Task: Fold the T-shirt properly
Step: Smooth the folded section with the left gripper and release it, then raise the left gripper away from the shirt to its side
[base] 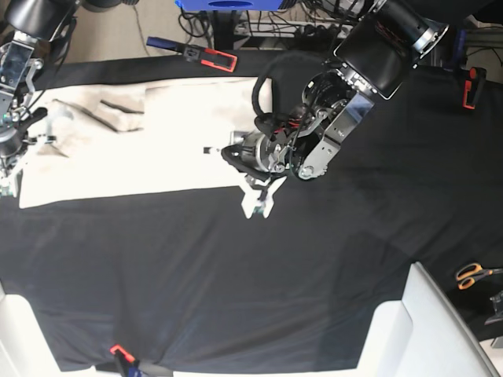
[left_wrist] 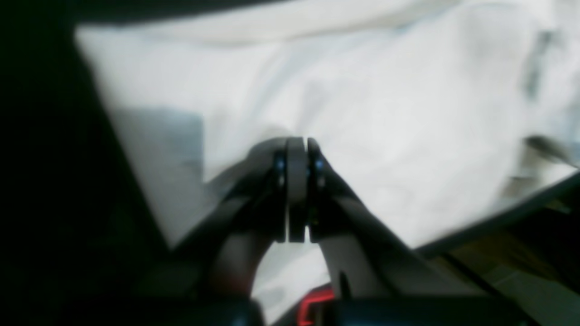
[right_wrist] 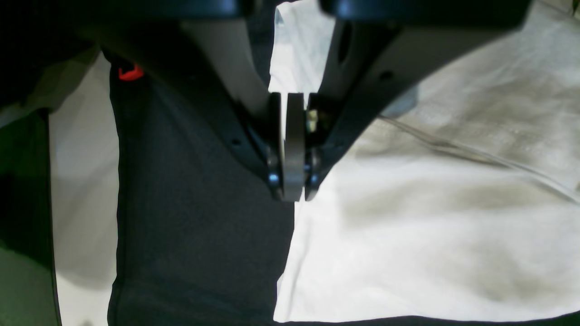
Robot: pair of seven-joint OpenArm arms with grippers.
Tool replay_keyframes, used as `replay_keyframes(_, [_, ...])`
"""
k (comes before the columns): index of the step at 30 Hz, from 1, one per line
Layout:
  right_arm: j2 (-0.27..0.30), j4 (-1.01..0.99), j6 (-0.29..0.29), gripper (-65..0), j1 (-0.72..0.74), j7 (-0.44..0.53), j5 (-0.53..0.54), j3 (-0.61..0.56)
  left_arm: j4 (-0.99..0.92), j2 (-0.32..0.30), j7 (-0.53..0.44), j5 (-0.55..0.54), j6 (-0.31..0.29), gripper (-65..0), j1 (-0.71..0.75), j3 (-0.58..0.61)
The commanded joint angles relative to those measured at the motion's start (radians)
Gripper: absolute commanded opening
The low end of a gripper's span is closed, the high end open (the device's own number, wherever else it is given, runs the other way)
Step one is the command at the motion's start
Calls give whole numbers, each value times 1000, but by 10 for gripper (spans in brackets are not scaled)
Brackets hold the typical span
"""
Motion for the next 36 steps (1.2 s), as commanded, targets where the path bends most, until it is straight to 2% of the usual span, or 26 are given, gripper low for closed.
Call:
replay_keyframes(1, [12,16,-7,-645,13,20,7,0,-5,2,-10,-3,-4,-650,-22,-5])
replay_keyframes(3, [12,16,-7,-645,13,20,7,0,-29,2,-22,23,-4,-650,-40,-5])
replay_keyframes(7, [12,16,-7,-645,13,20,7,-1,-63,15,-48,164,-8,-650,-55,-5])
replay_keyframes(15, [11,16,-7,-644,13,20,6,-1,-5,45,-53,173,-8,-650,-85,-22])
replay_keyframes(18, [11,25,-7,-642,10,18,7,0,80,21,-47,172,-8,-650,-68,-125])
replay_keyframes(20, [11,45,-5,-641,10,5,10,6,164,-13,-10,172,-10,-650,0,-242])
replay_keyframes(22, [11,77,18,-641,13,-66,64,6,252,-61,24,172,-11,-650,80,-349])
replay_keyframes(24, [18,100,93,-641,28,-166,168,6,325,-108,30,172,-40,-650,155,-432])
replay_keyframes(26, [27,112,185,-641,66,-308,290,40,387,-157,27,172,-105,-650,259,-530])
replay_keyframes(28, [40,106,248,-641,112,-422,363,88,420,-173,27,172,-156,-650,339,-624])
replay_keyframes(30, [41,103,253,-635,162,-528,432,141,453,-174,26,178,-237,-650,433,-731])
replay_keyframes(33, [43,102,253,-536,218,-634,495,227,486,-174,12,177,-330,-650,528,-843])
replay_keyframes(36, [69,66,253,-326,267,-750,563,307,496,-174,-80,178,-407,-650,617,-931])
